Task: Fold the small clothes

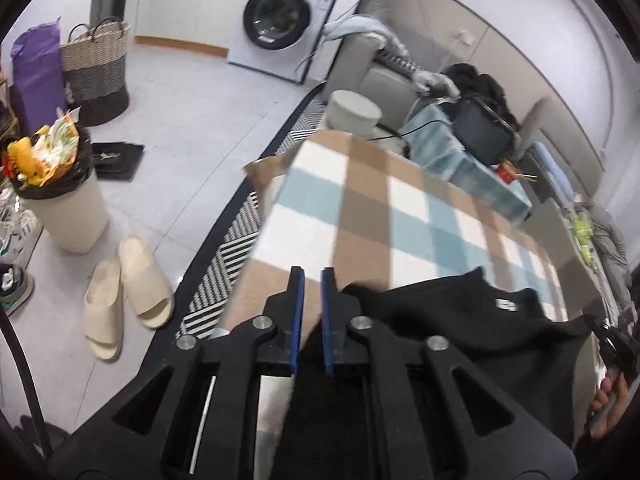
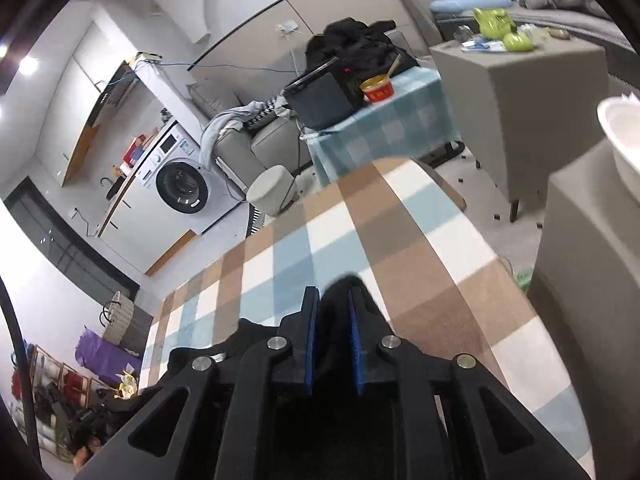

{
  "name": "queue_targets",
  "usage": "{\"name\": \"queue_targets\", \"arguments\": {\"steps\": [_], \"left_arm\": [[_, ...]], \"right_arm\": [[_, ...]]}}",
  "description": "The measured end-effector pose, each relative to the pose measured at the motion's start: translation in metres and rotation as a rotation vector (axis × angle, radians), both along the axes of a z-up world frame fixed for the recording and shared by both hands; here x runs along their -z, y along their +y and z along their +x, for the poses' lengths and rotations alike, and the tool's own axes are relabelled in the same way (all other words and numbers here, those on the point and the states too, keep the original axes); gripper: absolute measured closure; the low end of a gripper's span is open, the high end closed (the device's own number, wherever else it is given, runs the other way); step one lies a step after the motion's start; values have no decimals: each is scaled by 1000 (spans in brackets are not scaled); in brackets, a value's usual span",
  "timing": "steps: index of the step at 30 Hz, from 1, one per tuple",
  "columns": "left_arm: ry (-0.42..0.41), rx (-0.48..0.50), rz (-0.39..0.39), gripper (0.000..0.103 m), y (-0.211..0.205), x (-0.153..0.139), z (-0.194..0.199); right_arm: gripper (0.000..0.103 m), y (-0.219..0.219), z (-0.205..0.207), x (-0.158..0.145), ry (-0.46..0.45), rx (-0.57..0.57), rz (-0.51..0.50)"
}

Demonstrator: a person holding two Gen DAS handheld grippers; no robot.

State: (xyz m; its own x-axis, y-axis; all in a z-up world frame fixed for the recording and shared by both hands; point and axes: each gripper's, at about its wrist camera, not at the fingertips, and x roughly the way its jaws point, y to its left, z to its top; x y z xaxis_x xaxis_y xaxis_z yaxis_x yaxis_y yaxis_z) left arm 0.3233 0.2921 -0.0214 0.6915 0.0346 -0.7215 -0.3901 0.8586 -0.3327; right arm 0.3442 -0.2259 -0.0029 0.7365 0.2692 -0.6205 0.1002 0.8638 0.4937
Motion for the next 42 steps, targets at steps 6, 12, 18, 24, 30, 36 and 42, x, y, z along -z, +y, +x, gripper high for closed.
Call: {"name": "queue_targets", "arguments": {"steps": [6, 12, 18, 24, 30, 36, 42], "left_arm": [[-62, -2, 24, 49, 5, 2, -25], [-44, 144, 100, 48, -32, 6, -40], [6, 259, 185, 47, -64, 15, -14], [24, 319, 131, 103, -63, 28, 40], [-38, 32, 27, 103, -9, 28, 38], [9, 61, 21, 103, -7, 32, 29], [-5, 106, 59, 49, -30, 22, 8]], "right_arm": [[70, -10, -23, 6, 6, -3, -100], [61, 1, -25, 21, 71, -79, -220], [60, 20, -24, 25, 86, -154, -279], [59, 23, -16, 26, 109, -160, -287], [55, 12, -13, 29, 124, -122, -282], [53, 12, -6, 33, 147, -139, -229], [53, 40, 2, 24, 113, -241, -89]]}}
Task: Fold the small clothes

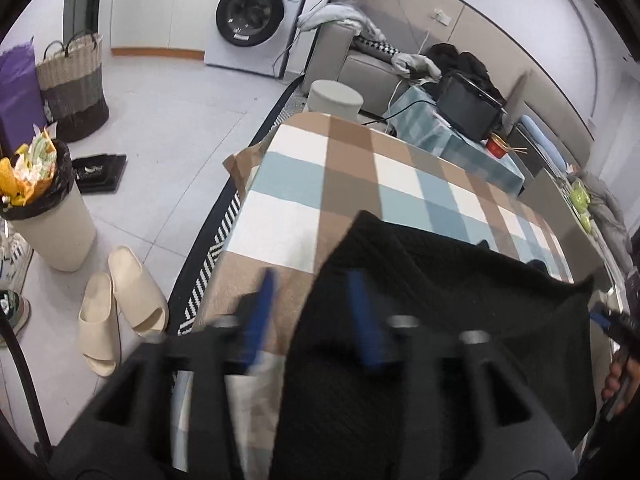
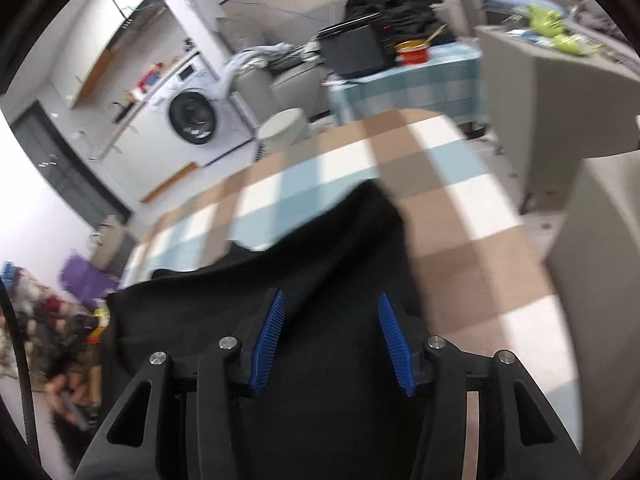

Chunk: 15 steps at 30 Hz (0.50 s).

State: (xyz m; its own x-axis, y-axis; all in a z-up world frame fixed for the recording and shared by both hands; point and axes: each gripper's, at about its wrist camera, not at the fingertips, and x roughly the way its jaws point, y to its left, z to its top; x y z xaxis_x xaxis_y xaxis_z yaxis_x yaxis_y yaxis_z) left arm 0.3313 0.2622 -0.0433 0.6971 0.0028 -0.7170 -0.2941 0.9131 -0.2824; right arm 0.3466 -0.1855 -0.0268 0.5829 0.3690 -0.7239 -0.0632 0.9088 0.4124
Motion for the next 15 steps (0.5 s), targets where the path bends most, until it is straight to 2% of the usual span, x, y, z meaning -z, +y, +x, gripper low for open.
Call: {"name": "queue_targets", "arguments": {"steps": [1, 2, 3, 4, 6, 8, 10, 12, 15], "left_arm": [[-12, 5, 0, 39, -3, -3, -5], [-23, 12, -1, 38, -6, -5, -9], [-25, 23, 2, 38, -9, -7, -11], [-23, 27, 6, 38, -11, -9, -15], [-22, 25, 2, 38, -14, -10, -20], [-17, 28, -11, 38, -16, -10, -25], [-17, 26, -12, 38, -16, -12, -31], [-14, 19, -11, 38, -14, -12, -35], [-11, 12, -13, 38, -9, -11, -35]], "right_arm": [[54, 8, 5, 2, 7, -14, 2], [57, 15, 10, 4, 16, -24, -5], [79, 25, 17, 9, 27, -51, -4], [94, 33, 22, 12, 41, -77, -2], [100, 50, 34, 14, 36, -114, -22], [100, 50, 43, 3, -48, -71, 51], [99, 30, 53, -9, -78, 81, 152], [97, 18, 54, -19, -87, 175, 118], [88, 17, 44, -26, -106, 137, 75]]}}
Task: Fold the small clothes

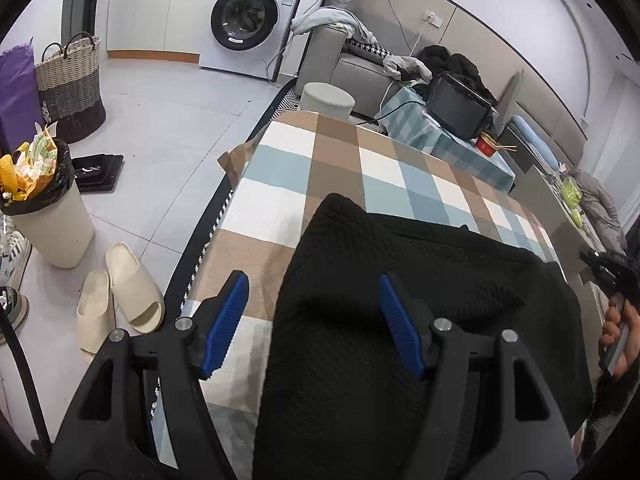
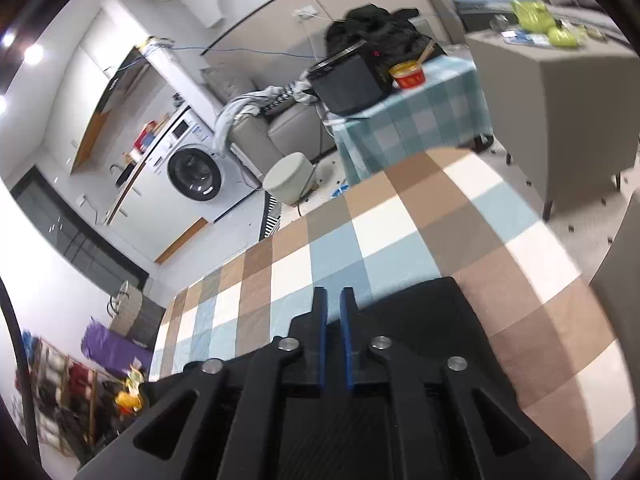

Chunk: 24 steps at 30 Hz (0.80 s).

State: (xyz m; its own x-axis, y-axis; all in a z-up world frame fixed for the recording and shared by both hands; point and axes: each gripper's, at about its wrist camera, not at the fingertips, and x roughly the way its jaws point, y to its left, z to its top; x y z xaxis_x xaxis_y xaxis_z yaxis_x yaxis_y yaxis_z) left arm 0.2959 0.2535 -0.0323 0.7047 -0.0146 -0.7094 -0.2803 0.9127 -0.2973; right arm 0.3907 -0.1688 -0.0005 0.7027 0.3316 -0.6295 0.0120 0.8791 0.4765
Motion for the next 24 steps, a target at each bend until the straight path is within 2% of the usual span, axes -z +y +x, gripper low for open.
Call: {"name": "queue_targets", "arguments": {"steps": [3, 5, 6, 7, 10, 13, 14, 15, 16, 17, 19, 20, 22, 24], "left_arm": [[18, 3, 5, 38, 2, 3, 6], [37, 15, 21, 38, -1, 5, 11], [42, 33, 30, 38, -4, 7, 17], [46, 58, 44, 38, -7, 8, 21], [85, 82, 120, 38, -16, 13, 38], [118, 125, 135, 38, -18, 21, 55], [131, 138, 138, 44, -19, 23, 60], [124, 143, 137, 56, -19, 24, 62], [119, 139, 139, 80, -18, 25, 63], [110, 129, 148, 93, -17, 24, 63], [67, 105, 141, 97, -11, 19, 59], [39, 63, 145, 97, -6, 16, 55], [-3, -10, 100, 97, 9, 11, 48], [-1, -58, 85, 97, 19, 9, 44]], "right_arm": [[85, 0, -13, 3, 31, -32, -99], [82, -3, -19, 5, 47, -41, -130], [77, -5, -22, 7, 60, -38, -150], [72, -11, -25, 11, 66, -35, -159], [67, -20, -34, 17, 83, -40, -172], [61, -23, -44, 20, 86, -48, -186], [61, -24, -45, 21, 91, -50, -193], [61, -23, -46, 22, 93, -55, -198], [61, -23, -47, 23, 94, -58, -201], [61, -23, -48, 24, 95, -60, -205], [61, -24, -49, 26, 101, -61, -208], [61, -25, -49, 27, 103, -58, -210], [61, -28, -50, 27, 103, -50, -215], [61, -30, -50, 30, 115, -40, -222]]}}
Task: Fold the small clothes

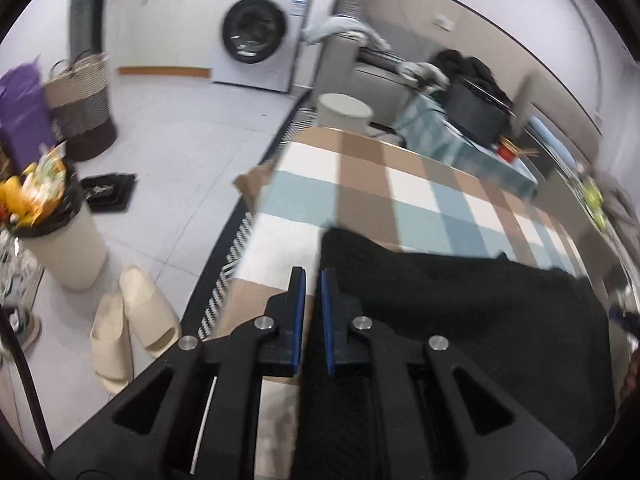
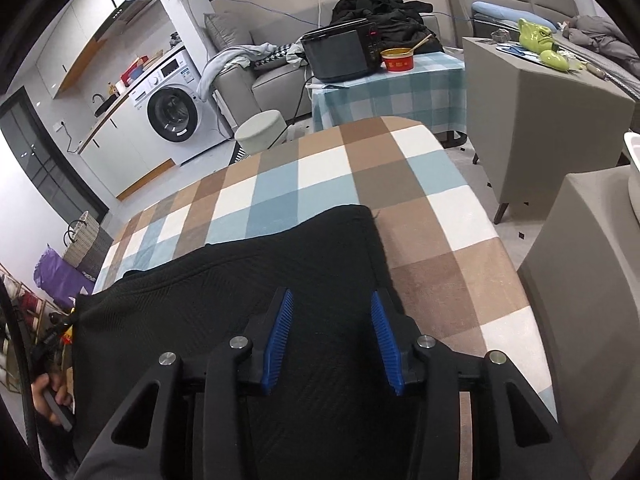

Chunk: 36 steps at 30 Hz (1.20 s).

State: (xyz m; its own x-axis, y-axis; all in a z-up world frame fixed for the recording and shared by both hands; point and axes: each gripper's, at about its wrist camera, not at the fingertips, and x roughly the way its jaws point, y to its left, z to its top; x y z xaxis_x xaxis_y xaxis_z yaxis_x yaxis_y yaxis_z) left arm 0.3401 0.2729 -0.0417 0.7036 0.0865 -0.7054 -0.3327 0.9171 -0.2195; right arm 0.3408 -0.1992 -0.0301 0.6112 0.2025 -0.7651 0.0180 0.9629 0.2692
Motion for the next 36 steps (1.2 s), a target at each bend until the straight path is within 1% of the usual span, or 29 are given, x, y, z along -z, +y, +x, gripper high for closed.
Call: {"name": "queue_targets", "arguments": {"steps": [2, 3, 4, 6, 8, 10, 12, 14, 15, 16, 17, 18, 20, 22, 24, 26, 29, 33, 36], "left_arm": [[20, -17, 17, 97, 4, 0, -2], [31, -17, 8, 97, 5, 1, -4], [41, -8, -8, 94, 6, 2, -6], [67, 14, -27, 81, 3, 6, -11], [72, 25, -34, 58, -1, 8, -19], [68, 30, -38, 51, -6, 8, -29], [71, 33, -32, 51, -11, 6, -40], [70, 33, -24, 51, -17, 2, -54], [69, 32, -17, 51, -21, 0, -63], [68, 32, -11, 50, -24, -4, -72], [65, 35, -7, 45, -28, -7, -82], [57, 33, -6, 42, -32, -11, -94], [33, 41, -10, 27, -39, -19, -115], [0, 51, -13, 17, -48, -28, -139], [-28, 46, 3, 12, -57, -36, -164], [-37, 51, 11, 4, -66, -41, -187], [-32, 57, 26, 3, -81, -45, -220], [-31, 77, 45, 1, -96, -48, -257], [-33, 83, 49, 1, -104, -46, -280]], "right_arm": [[61, -2, 2, 3, 10, 3, -7], [61, -2, 3, 4, 11, 4, -8], [61, -3, 4, 5, 15, 6, -9], [60, -4, 5, 7, 19, 11, -7], [58, -5, 6, 11, 35, 10, -7], [58, -5, 2, 11, 39, 4, -7], [58, -5, -6, 10, 45, -6, -7], [46, -4, -16, 7, 53, -26, -17], [34, -4, -24, 5, 52, -29, -24], [27, -5, -33, 2, 44, -30, -28], [18, -6, -43, -2, 31, -31, -30], [15, -6, -50, -5, 23, -31, -33], [14, -9, -68, -11, 14, -32, -27], [9, -12, -86, -16, 1, -35, -9], [9, -13, -106, -17, -13, -49, 8], [8, -12, -126, -17, -18, -56, 4], [8, -8, -154, -14, -36, -50, -4], [8, -5, -185, -8, -53, -52, 75], [8, 0, -201, -4, -51, -40, 99]]}}
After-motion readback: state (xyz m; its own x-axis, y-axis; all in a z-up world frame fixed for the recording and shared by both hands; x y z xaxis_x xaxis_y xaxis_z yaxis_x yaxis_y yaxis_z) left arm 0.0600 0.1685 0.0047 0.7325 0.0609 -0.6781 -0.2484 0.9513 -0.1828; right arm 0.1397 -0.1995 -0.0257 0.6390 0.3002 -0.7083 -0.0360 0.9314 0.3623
